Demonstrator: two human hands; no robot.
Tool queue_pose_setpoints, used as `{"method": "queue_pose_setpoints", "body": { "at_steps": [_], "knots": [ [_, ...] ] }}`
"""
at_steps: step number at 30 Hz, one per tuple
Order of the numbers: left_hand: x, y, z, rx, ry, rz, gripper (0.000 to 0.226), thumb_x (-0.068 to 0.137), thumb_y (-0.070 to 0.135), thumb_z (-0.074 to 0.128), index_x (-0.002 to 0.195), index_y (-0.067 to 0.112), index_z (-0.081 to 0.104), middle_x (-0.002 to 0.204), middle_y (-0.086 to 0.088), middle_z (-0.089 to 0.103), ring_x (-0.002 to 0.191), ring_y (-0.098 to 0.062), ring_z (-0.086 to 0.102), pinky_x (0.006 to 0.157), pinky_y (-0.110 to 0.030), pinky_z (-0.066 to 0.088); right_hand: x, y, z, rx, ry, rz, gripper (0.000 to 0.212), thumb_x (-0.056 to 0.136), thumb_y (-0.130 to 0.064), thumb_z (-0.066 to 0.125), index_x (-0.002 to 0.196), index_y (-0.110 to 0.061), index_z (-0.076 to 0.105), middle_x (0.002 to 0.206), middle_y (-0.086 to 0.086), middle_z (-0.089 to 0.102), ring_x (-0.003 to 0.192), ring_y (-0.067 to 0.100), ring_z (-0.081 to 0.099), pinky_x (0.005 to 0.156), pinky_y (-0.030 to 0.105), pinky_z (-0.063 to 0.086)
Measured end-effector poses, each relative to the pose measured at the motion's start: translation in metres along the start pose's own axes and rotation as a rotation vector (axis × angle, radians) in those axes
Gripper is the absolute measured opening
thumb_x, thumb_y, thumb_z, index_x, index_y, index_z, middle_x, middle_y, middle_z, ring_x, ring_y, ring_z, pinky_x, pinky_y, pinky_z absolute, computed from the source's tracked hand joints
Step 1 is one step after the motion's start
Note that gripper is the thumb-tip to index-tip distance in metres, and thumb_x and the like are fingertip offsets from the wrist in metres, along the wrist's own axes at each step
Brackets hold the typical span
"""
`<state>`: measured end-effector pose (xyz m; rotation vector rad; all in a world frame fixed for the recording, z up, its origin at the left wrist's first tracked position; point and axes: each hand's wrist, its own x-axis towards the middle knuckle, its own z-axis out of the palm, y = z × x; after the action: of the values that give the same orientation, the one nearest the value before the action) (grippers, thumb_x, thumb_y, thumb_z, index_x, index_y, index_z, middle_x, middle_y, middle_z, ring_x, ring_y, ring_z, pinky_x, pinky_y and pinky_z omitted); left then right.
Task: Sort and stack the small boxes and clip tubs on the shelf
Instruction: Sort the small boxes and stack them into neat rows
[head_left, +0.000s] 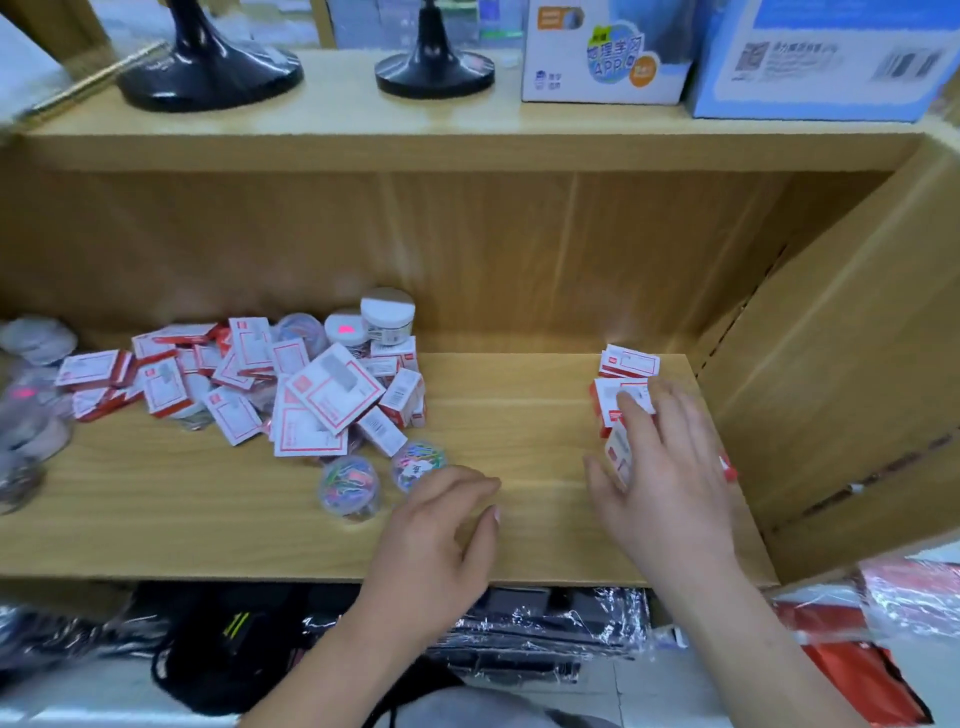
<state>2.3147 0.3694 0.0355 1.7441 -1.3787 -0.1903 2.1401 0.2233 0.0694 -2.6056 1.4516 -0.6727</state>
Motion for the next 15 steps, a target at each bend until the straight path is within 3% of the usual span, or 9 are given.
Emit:
{"method": "queue_pose_setpoints", "body": {
  "at_steps": [3, 6, 10, 15],
  "knots": [
    [-0.015, -0.027, -0.037, 0.125, 0.194, -0.079, 0.025, 0.086, 0.017, 0.072, 0.11, 0.015, 0.073, 0.112, 0.004, 0.06, 0.105, -0.021, 0.062, 0.086, -0.04, 0.053, 0.0, -0.047, 0.011, 0.321, -0.093, -0.139, 0.037, 0.085, -0.035, 0.071, 0.119, -0.022, 0.067, 0.123, -0.009, 0.06, 0.117, 0.016, 0.058, 0.094, 0.033, 0.049],
    [-0.027, -0.052, -0.062, 0.311, 0.231, -0.213, 0.036, 0.08, 0.036, 0.072, 0.113, 0.021, 0.071, 0.12, 0.001, 0.054, 0.106, -0.022, 0.054, 0.091, -0.037, 0.047, -0.002, -0.086, 0.039, 0.459, -0.312, -0.194, 0.043, 0.083, -0.04, 0.069, 0.125, -0.034, 0.061, 0.12, -0.022, 0.054, 0.113, 0.005, 0.056, 0.087, 0.027, 0.05],
    [-0.028, -0.06, -0.066, 0.325, 0.157, -0.2, 0.03, 0.078, 0.023, 0.078, 0.103, 0.03, 0.064, 0.127, -0.001, 0.051, 0.11, -0.023, 0.05, 0.094, -0.03, 0.041, -0.007, -0.113, 0.074, 0.433, -0.402, -0.231, 0.052, 0.08, -0.043, 0.073, 0.129, -0.039, 0.058, 0.132, -0.018, 0.051, 0.119, 0.009, 0.056, 0.089, 0.031, 0.053],
    [-0.029, -0.073, -0.077, 0.251, 0.13, -0.287, 0.025, 0.081, 0.024, 0.072, 0.1, 0.029, 0.057, 0.12, 0.006, 0.053, 0.108, -0.021, 0.056, 0.086, -0.033, 0.051, -0.006, -0.125, 0.081, 0.422, -0.327, -0.204, 0.031, 0.072, -0.038, 0.078, 0.097, -0.032, 0.062, 0.099, -0.011, 0.058, 0.091, 0.022, 0.065, 0.072, 0.036, 0.055]
  ]
}}
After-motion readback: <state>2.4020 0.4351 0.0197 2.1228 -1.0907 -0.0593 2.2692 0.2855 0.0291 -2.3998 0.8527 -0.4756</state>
